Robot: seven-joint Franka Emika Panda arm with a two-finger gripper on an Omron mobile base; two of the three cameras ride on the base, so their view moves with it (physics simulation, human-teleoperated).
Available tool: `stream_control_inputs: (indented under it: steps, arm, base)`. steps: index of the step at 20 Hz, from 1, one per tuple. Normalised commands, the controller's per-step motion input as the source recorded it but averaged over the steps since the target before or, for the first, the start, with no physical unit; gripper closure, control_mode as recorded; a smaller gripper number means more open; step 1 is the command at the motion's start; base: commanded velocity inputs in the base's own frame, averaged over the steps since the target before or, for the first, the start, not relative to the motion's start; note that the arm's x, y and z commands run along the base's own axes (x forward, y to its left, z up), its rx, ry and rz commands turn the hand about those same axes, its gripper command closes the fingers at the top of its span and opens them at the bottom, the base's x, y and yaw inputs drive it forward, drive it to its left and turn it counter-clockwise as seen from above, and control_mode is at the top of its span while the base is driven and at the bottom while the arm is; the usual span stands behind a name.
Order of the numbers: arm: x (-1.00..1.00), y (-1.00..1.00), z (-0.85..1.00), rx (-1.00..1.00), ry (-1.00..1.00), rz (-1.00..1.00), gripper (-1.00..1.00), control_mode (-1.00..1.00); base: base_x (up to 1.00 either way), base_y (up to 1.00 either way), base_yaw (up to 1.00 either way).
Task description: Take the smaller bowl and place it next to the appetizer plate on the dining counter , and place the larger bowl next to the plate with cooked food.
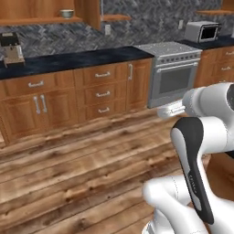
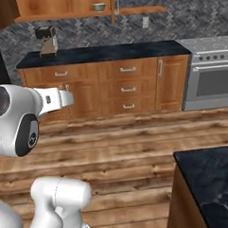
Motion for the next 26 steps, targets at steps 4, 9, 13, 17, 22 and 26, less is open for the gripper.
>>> stream_control_inputs:
  steps: [4,9,13,17,22,26]
  arm:
    - [0.0,0.0,0.0,0.0,0.0,0.0,-1.0,1.0]
    - [0.0,0.0,0.0,0.0,0.0,0.0,-1.0,1.0]
    - [0.0,0.0,0.0,0.0,0.0,0.0,-1.0,1.0]
    - [0.0,0.0,0.0,0.0,0.0,0.0,-1.0,1.0]
    - [0.0,0.0,0.0,0.0,0.0,0.0,-1.0,1.0]
    - [0.0,0.0,0.0,0.0,0.0,0.0,-1.0,1.0]
  base:
    - [1.0,0.6,-0.07]
    - [1.0,0.63,-0.07]
    - [1.0,0.66,-0.07]
    - [1.0,0.63,-0.07]
    - [1.0,0.6,-0.07]
    - [1.0,0.53,-0.08]
